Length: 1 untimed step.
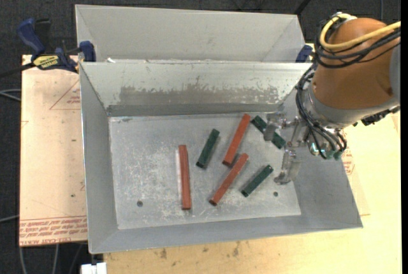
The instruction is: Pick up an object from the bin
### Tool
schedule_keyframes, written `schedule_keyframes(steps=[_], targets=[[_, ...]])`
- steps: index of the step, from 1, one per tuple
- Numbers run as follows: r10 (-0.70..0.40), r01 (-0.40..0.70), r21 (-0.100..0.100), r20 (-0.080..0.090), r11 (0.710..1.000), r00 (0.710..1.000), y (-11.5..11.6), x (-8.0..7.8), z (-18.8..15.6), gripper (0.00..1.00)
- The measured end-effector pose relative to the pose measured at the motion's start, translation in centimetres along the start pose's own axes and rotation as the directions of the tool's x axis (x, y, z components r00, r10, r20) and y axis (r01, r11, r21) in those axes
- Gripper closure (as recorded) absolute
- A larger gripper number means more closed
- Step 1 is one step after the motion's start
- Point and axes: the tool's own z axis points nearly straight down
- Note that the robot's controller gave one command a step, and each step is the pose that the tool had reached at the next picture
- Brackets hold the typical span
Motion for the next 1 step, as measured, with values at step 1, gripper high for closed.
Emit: schedule_keyframes(steps=[1], targets=[[-0.376, 0.375, 0.011, 0.026, 0.927, 0.926, -1.84, 2.87, 17.08, 0.0]])
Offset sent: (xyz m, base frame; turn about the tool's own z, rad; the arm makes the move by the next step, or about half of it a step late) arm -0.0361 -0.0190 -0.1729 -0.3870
